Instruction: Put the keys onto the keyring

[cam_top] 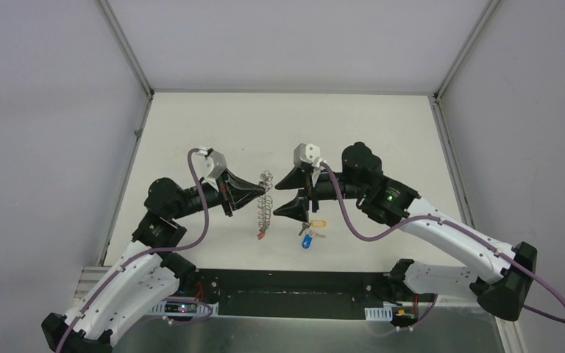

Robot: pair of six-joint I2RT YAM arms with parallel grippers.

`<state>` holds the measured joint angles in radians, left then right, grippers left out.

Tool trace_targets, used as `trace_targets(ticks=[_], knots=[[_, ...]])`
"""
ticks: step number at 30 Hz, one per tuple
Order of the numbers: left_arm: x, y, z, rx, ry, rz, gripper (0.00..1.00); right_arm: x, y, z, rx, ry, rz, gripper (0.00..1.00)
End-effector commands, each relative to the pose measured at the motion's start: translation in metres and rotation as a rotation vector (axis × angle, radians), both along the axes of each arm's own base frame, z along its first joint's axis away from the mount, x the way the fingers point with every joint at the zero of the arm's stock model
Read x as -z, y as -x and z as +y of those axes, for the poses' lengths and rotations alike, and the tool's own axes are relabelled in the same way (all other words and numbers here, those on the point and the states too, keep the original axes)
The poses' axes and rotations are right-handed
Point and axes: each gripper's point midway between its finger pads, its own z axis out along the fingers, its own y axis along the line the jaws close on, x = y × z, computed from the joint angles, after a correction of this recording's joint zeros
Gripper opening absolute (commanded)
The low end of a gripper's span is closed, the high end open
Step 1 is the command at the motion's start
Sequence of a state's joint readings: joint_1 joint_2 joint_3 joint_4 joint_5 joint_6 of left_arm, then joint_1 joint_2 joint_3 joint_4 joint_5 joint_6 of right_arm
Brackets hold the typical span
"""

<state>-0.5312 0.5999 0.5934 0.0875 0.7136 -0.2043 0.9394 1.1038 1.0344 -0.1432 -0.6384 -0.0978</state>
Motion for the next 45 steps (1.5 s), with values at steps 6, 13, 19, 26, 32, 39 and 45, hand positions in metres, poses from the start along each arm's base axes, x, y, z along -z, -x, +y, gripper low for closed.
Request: trace_targets(ticks=[6, 13, 19, 26, 32, 39, 45], knots=[[-0.050, 0.007, 0.001, 0.010, 0.322, -0.066, 0.00, -0.021, -0.010, -0.001, 0.081, -0.094, -0.018, 0.71], [-0.049, 0.011, 0.002, 0.014, 0.287, -0.132, 0.00, -0.016, -0.024, -0.007, 0.202, -0.091, 0.097, 0.78], [-0.035, 0.011, 0.004, 0.001, 0.233, -0.106, 0.00, -0.021, -0.039, -0.021, 0.330, -0.128, 0.194, 0.88], [-0.019, 0.009, 0.011, -0.060, 0.195, -0.069, 0.00, -0.005, -0.070, -0.057, 0.548, -0.146, 0.349, 0.98], [-0.009, 0.009, 0.018, -0.098, 0.175, -0.042, 0.00, 0.044, -0.096, -0.093, 0.800, -0.045, 0.572, 1.00], [-0.001, 0.011, 0.022, -0.121, 0.174, -0.019, 0.00, 0.126, -0.083, -0.119, 0.909, 0.243, 0.816, 0.98], [0.003, 0.009, 0.023, -0.134, 0.171, 0.004, 0.00, 0.168, -0.054, -0.120, 0.818, 0.424, 0.950, 0.95]])
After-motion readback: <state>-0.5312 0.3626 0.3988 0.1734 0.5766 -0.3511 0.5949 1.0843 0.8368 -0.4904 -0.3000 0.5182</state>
